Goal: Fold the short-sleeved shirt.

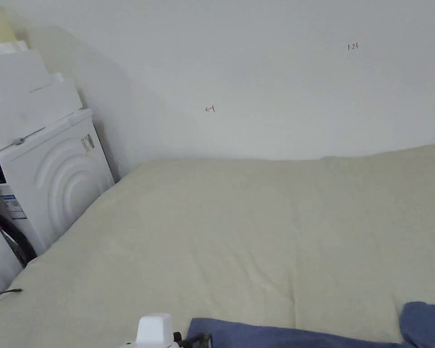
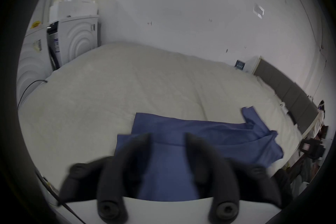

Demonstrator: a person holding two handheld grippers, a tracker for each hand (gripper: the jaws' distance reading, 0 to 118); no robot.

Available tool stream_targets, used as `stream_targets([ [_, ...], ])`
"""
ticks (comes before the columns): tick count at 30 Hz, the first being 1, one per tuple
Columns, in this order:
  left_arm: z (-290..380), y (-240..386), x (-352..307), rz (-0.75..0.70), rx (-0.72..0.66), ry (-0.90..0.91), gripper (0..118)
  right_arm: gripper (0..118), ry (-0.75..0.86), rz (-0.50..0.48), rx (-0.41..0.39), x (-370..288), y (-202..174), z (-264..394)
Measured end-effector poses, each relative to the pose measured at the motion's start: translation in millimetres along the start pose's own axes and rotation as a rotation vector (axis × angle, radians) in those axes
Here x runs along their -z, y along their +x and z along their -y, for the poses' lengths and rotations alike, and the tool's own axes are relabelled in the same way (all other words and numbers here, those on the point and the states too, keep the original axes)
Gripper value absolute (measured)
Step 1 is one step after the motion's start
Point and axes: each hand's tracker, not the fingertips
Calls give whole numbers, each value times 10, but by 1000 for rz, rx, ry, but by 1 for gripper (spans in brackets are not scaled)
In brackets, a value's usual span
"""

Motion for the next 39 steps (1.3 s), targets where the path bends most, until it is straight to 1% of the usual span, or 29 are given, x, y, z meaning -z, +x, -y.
stream_targets([
  [1, -74, -48, 247, -31, 50, -60, 83, 2, -9, 8, 3, 24, 26, 14],
  [2, -134, -95, 454, -65, 100, -65, 86, 2, -25, 20, 10, 47, 57, 26],
  [3, -185, -125, 635, -88, 114, -92, 90, 2, -45, 30, 16, 69, 90, 35],
  [4, -236, -170, 830, -102, 128, -133, 90, 2, -54, 41, 23, 90, 131, 49],
  [8, -322, -366, 1414, -73, 48, -236, 89, 2, -108, 92, 68, 181, 290, 67],
  [9, -323, -403, 1516, -109, 44, -256, 88, 2, -110, 101, 73, 196, 322, 63],
  [12, -262, -453, 1735, -104, 41, -280, 87, 2, -134, 119, 108, 252, 442, 71],
  [13, -217, -439, 1777, -102, 53, -304, 88, 2, -143, 127, 118, 277, 478, 78],
  [14, -194, -415, 1763, -110, 81, -280, 88, 2, -155, 134, 123, 305, 506, 82],
  [15, -192, -363, 1697, -122, 99, -265, 81, 3, -161, 141, 125, 326, 524, 86],
  [16, -189, -310, 1644, -152, 124, -260, 71, 4, -163, 147, 128, 343, 545, 96],
  [17, -158, -237, 1594, -164, 178, -232, 54, 4, -166, 150, 133, 364, 562, 106],
  [18, -122, -164, 1569, -154, 235, -223, 32, 4, -170, 150, 137, 388, 574, 111],
  [19, -89, -104, 1560, -123, 278, -217, 19, 6, -174, 149, 143, 419, 588, 114],
  [20, -42, -32, 1569, -107, 308, -225, 14, 7, -177, 147, 148, 448, 611, 118],
  [21, -4, 43, 1597, -130, 340, -226, 13, 8, -178, 146, 152, 469, 622, 107],
  [22, 28, 103, 1625, -175, 376, -238, 13, 11, -173, 150, 150, 486, 633, 74],
  [23, 35, 110, 1655, -162, 366, -245, 13, 21, -165, 155, 143, 504, 652, 29],
  [24, 8, 82, 1695, -154, 346, -262, 13, 44, -153, 168, 126, 527, 680, -46],
  [25, -27, 56, 1722, -147, 325, -291, 13, 63, -139, 188, 108, 578, 737, -155],
  [26, -68, 34, 1729, -135, 290, -311, 13, 78, -144, 209, 96, 648, 804, -263],
  [27, -149, -16, 1726, -126, 257, -327, 13, 91, -145, 205, 88, 746, 903, -389],
  [28, -188, -33, 1734, -116, 251, -345, 13, 92, -148, 202, 86, 849, 995, -537],
  [32, -272, -83, 1781, -109, 235, -377, 13, 92, -246, 206, 112, 1470, 1465, -974],
  [34, -285, -95, 1792, -99, 198, -395, 13, 92, -308, 231, 145, 1838, 1715, -1035],
  [36, -294, -44, 1732, -96, 188, -398, 13, 91, -377, 281, 126, 2149, 1880, -1001],
  [37, -286, -43, 1722, -96, 182, -394, 13, 87, -401, 314, 114, 2278, 1927, -945],
  [38, -276, -41, 1708, -95, 177, -391, 13, 80, -425, 330, 90, 2366, 1945, -887],
  [39, -277, -16, 1674, -92, 170, -388, 13, 64, -439, 337, 76, 2432, 1939, -805],
])
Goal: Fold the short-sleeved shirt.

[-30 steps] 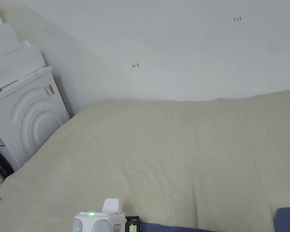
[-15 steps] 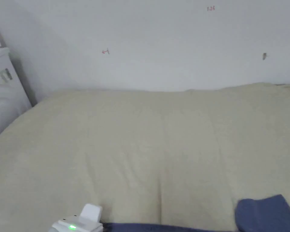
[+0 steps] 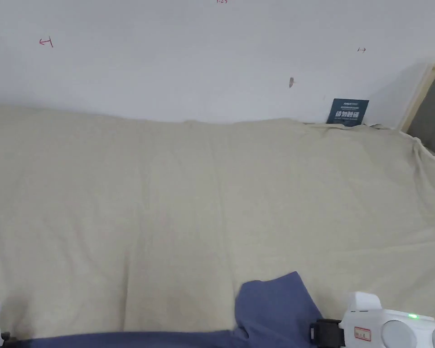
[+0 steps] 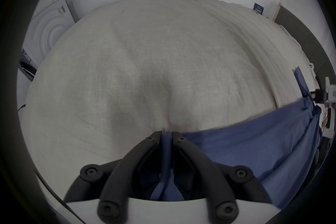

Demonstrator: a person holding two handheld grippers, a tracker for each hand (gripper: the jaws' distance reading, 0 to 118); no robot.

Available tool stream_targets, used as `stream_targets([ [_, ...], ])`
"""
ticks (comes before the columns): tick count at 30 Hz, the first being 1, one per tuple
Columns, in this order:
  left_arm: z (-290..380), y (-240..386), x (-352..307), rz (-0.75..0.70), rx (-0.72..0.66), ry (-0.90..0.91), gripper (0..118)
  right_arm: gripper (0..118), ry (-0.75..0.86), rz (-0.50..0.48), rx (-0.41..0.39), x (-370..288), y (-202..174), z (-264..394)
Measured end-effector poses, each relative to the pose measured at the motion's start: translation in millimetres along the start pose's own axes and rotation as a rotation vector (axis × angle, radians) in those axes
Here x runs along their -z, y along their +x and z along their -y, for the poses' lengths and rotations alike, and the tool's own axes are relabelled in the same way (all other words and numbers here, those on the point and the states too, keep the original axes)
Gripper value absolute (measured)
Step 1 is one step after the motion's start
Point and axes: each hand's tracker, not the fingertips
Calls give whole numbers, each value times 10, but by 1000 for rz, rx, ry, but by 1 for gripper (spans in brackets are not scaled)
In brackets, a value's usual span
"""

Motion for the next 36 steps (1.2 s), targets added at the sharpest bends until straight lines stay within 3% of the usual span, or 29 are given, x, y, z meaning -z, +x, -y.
stream_targets([
  [2, 25, 21, -20, -2, -9, 12, 13, 60, 71, 40, -46, -21, -116, 142],
  [3, 38, 34, -31, -6, -12, 18, 13, 46, 101, 52, -71, -97, -160, 170],
  [5, 57, 56, -44, -15, -18, 32, 13, 8, 71, -37, -54, -142, -207, 197],
  [6, 75, 78, -63, -20, -6, 43, 13, 4, 79, -35, -53, -142, -219, 200],
  [10, 55, -1, -191, -8, -38, 68, 10, 3, 87, -20, -79, -187, -192, 183],
  [12, 101, -150, -272, 66, -149, 133, 5, 2, 133, -59, -60, -352, -132, 180],
  [16, 340, -275, -724, 198, -174, 201, 4, 2, 213, -192, 49, -840, 40, 288],
  [19, 674, -352, -1114, 253, -188, 246, 4, 2, 280, -230, 57, -1275, 107, 542],
  [26, 1749, -478, -1751, 279, -263, 280, 4, 2, 274, -226, 98, -1865, 294, 1476],
  [31, 2139, -551, -1386, 292, -320, 134, 4, 2, 185, -164, 127, -1659, 323, 1826],
  [36, 2130, -484, -1173, 268, -311, 115, 4, 2, 168, -109, 97, -1425, 252, 1812],
])
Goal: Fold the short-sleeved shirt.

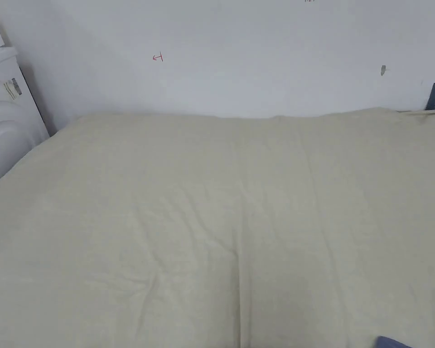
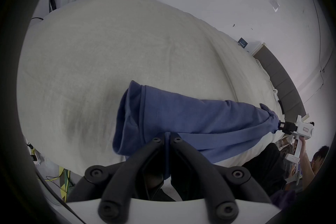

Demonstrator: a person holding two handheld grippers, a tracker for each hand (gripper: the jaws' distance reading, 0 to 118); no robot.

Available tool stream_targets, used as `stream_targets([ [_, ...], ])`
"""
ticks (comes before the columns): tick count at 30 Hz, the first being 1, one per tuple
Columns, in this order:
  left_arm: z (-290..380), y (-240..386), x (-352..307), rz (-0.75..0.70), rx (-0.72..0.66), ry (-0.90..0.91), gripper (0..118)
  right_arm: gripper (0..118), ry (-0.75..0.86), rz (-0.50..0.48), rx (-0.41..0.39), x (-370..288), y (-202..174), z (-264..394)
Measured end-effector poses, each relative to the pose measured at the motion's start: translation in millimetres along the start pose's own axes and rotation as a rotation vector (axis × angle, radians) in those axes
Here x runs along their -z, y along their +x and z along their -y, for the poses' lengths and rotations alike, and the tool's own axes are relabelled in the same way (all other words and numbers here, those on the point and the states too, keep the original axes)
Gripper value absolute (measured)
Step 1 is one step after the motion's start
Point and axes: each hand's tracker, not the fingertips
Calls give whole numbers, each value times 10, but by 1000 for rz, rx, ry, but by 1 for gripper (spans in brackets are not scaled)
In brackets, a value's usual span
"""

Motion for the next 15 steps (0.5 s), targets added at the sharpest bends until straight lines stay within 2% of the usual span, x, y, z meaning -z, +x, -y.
stream_targets([
  [2, -11, 7, -18, -7, 8, 6, 6, 2, -3, 19, -37, 11, -42, -27],
  [3, -21, 14, -63, -3, 0, 15, 17, 5, 10, 23, -54, -27, -76, -26],
  [4, -23, 22, -141, -4, -3, 17, 31, 13, 31, 35, -96, -100, -115, -29],
  [5, -15, 24, -252, -20, 2, 40, 51, 32, 67, 78, -158, -209, -145, -42],
  [6, -20, 26, -383, -65, 24, 96, 73, 61, 136, 139, -222, -345, -195, -40],
  [7, -37, 57, -543, -107, 70, 156, 81, 79, 206, 197, -284, -491, -259, -45],
  [8, -57, 116, -730, -130, 100, 217, 86, 88, 265, 230, -337, -637, -322, -61],
  [9, -117, 187, -915, -136, 114, 277, 87, 89, 332, 230, -376, -787, -339, -81],
  [12, -307, 484, -1375, -86, 135, 403, 87, 89, 451, 191, -422, -1161, -597, -205],
  [15, -406, 857, -1652, -72, 197, 557, 87, 89, 526, 101, -394, -1312, -754, -298],
])
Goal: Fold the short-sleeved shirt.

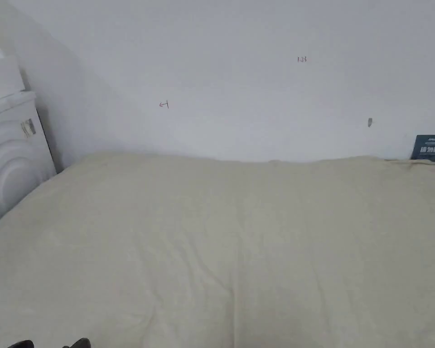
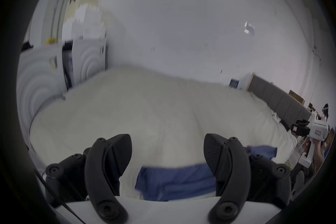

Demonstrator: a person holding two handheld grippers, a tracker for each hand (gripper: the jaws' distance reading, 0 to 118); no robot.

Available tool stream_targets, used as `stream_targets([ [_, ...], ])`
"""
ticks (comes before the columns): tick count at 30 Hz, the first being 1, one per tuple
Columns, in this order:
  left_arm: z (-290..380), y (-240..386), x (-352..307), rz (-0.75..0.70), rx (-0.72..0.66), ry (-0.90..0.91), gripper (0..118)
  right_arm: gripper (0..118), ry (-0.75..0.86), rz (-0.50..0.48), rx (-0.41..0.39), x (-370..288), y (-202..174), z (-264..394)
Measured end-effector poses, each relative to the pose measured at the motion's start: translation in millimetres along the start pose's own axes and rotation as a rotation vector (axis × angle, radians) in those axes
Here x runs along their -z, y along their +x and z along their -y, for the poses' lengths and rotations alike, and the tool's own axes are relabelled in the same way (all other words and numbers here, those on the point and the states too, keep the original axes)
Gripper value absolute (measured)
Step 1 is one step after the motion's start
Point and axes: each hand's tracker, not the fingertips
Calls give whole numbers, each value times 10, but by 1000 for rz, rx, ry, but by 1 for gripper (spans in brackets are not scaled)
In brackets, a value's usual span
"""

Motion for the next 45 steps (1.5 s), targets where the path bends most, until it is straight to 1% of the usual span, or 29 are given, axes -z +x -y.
stream_targets([
  [1, -64, 137, -27, 4, 9, 47, 87, 89, 11, -25, 29, -23, -71, -81],
  [4, -159, 445, -45, 46, 42, 127, 87, 89, 86, -97, 69, -57, -287, -249],
  [5, -155, 530, -13, 50, 52, 148, 87, 89, 63, -120, 90, -38, -352, -290],
  [8, -161, 757, 55, 64, 71, 145, 87, 89, 58, -186, 167, 29, -488, -311],
  [10, -150, 854, 95, 99, 89, 131, 86, 89, 53, -210, 212, 56, -558, -304],
  [12, -117, 930, 84, 119, 98, 137, 86, 88, 56, -228, 232, 51, -606, -292],
  [13, -103, 942, 90, 126, 102, 136, 83, 87, 54, -239, 233, 51, -623, -290],
  [14, -86, 962, 88, 121, 104, 133, 81, 83, 49, -240, 236, 47, -650, -282],
  [15, -68, 974, 81, 122, 106, 131, 72, 68, 41, -243, 239, 49, -668, -277],
  [16, -53, 978, 73, 125, 106, 128, 59, 48, 43, -248, 238, 39, -678, -264],
  [17, -40, 970, 81, 128, 104, 123, 42, 22, 42, -248, 236, 36, -694, -255],
  [18, -33, 968, 89, 127, 98, 110, 21, 1, 48, -237, 231, 20, -731, -239],
  [19, -17, 964, 93, 127, 90, 100, 13, 1, 43, -222, 212, 25, -747, -233],
  [21, 15, 938, 99, 130, 92, 90, 1, 1, 34, -234, 203, 16, -717, -211],
  [22, 33, 933, 94, 143, 89, 86, 0, 1, 26, -243, 207, 6, -741, -202],
  [31, 108, 789, 155, 144, 15, 37, 0, 1, 9, -240, 199, 25, -785, -198],
  [36, 157, 718, 208, 143, 6, 8, 0, 1, -6, -245, 214, 51, -788, -177],
  [39, 185, 603, 234, 172, -21, -14, 0, 1, -15, -250, 218, 55, -803, -152],
  [42, 207, 292, 310, 182, -127, -48, 0, 1, -27, -253, 208, 46, -832, -122],
  [44, 256, -6, 409, 184, -233, -97, 0, 1, -43, -264, 215, 49, -844, -88],
  [45, 302, -179, 477, 199, -279, -134, 3, 1, -52, -272, 223, 56, -852, -63],
])
